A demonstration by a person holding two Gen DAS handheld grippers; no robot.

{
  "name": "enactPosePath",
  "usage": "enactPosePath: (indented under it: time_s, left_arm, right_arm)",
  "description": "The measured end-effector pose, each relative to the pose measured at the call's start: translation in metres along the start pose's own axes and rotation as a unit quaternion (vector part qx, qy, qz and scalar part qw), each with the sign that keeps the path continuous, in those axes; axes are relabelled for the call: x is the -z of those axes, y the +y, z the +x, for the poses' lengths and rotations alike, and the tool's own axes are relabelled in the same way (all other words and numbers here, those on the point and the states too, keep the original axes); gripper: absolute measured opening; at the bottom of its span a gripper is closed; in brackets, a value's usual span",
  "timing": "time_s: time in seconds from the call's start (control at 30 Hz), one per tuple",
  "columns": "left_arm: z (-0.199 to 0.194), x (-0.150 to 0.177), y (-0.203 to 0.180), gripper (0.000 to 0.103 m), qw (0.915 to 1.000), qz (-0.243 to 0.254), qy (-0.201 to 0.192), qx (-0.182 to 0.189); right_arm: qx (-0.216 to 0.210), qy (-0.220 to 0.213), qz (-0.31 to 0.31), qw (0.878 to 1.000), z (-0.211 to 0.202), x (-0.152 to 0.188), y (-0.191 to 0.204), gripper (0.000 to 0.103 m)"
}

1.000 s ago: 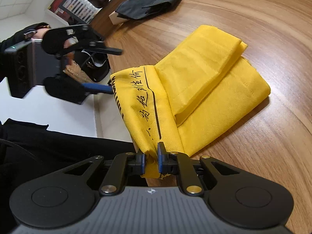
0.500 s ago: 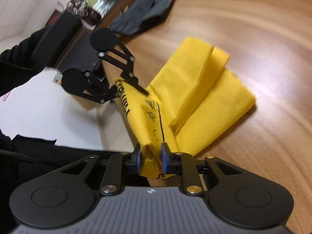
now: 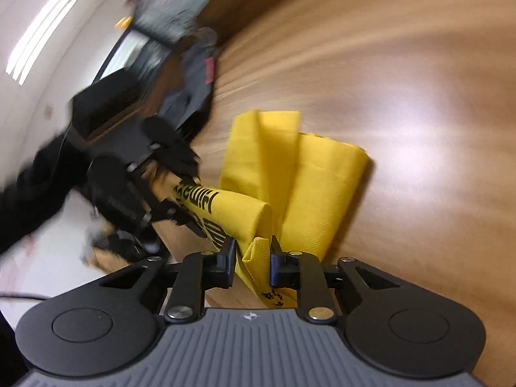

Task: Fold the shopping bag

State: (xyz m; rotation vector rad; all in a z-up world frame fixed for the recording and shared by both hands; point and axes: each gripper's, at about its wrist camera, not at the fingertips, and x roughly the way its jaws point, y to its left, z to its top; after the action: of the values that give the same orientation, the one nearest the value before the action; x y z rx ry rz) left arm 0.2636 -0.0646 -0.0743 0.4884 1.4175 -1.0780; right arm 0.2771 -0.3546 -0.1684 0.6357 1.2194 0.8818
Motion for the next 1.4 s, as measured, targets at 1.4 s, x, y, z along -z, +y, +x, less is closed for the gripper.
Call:
enactPosePath:
  time_s: [1.4]
  left_arm:
    - [0.021,-0.021,-0.033,0.025,0.9905,-0.02,-0.085,-0.106]
  right_arm:
    - [0.262,-0.078,-0.302,0.913,-0.012,0.048,0.106,0.022]
